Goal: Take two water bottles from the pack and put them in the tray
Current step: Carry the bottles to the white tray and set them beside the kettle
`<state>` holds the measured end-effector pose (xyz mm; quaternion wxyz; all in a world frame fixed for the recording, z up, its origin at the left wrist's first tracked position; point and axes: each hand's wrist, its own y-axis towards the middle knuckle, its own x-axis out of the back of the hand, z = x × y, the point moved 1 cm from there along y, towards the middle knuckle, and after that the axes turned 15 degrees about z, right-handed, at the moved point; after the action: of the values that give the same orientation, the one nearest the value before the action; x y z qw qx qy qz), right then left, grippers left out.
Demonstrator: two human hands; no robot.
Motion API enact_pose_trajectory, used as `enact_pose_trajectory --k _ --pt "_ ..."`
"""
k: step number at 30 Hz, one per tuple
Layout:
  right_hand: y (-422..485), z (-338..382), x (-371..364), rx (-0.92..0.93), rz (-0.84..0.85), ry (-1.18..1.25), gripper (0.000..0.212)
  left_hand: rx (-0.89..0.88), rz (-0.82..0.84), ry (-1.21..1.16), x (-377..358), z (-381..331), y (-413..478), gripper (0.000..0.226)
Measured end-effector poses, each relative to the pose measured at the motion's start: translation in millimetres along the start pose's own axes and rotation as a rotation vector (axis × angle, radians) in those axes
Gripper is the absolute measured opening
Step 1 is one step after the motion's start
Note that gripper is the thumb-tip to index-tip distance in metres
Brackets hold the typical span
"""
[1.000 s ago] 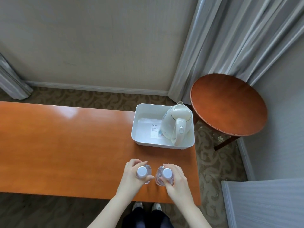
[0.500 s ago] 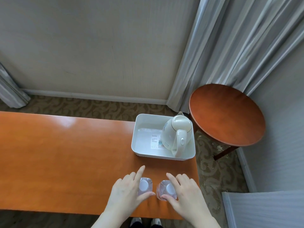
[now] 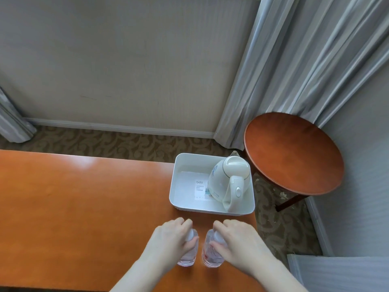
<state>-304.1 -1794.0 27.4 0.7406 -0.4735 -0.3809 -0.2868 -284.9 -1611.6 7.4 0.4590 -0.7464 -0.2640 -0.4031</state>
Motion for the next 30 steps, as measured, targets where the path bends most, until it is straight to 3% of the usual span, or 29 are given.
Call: enact_pose_trajectory --k 13,30 --pt "83.6 -27.3 138.7 -0.039 -0.27 0.011 0.029 -0.077 -0.268 -0.104 147.6 40.0 84.8 0.034" --pt "220.0 -85.6 113.1 -0.223 -0.135 0.05 0.029 0.11 -0.102 -0.126 114.9 64.1 220.2 0.035"
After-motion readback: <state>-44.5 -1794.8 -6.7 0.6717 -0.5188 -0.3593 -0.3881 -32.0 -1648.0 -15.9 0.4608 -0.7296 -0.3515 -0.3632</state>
